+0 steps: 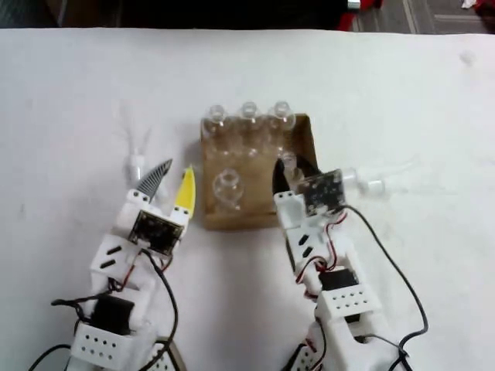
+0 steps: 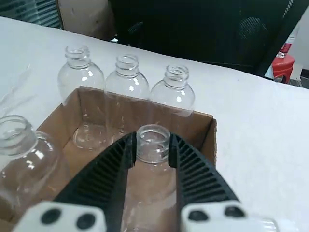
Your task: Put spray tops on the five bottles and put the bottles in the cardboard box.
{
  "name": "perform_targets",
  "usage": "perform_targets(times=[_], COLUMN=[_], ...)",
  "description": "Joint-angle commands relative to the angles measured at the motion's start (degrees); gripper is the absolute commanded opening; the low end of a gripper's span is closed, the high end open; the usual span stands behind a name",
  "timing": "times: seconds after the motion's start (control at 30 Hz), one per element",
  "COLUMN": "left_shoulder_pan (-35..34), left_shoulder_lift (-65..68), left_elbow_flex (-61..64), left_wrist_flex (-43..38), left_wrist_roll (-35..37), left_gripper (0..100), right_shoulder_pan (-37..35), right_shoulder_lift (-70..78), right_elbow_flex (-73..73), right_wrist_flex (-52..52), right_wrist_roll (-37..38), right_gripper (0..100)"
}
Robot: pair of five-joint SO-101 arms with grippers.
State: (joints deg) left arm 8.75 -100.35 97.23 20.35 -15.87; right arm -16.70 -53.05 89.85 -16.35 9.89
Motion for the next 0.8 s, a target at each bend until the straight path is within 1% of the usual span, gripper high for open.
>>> perform_targets(times=[0.0,0.47,0.5,0.67,0.77], left_shoulder_pan=[-0.7,-0.7,-0.7,-0.7,-0.7], left_shoulder_lift=[-0.7,-0.7,-0.7,-0.7,-0.7], left_elbow_flex=[-0.1,-0.1,-0.1,-0.1,-0.1], left_wrist_flex=[-0.2,-0.2,-0.2,-0.2,-0.2], left_wrist_roll=[-0.4,-0.4,-0.4,-0.4,-0.4], left_gripper=[11,11,11,11,11], right_shoulder_pan=[-1.5,-1.2,-1.2,-1.2,-1.2], right_shoulder_lift=[0.0,-0.1,-0.1,-0.1,-0.1], right_elbow_flex=[0.4,0.6,0.6,0.6,0.6], right_wrist_flex=[-1.0,-1.2,-1.2,-1.0,-1.0], right_wrist_roll=[2.5,2.6,2.6,2.6,2.6], right_gripper=[1.7,2.3,3.3,14.6,13.9])
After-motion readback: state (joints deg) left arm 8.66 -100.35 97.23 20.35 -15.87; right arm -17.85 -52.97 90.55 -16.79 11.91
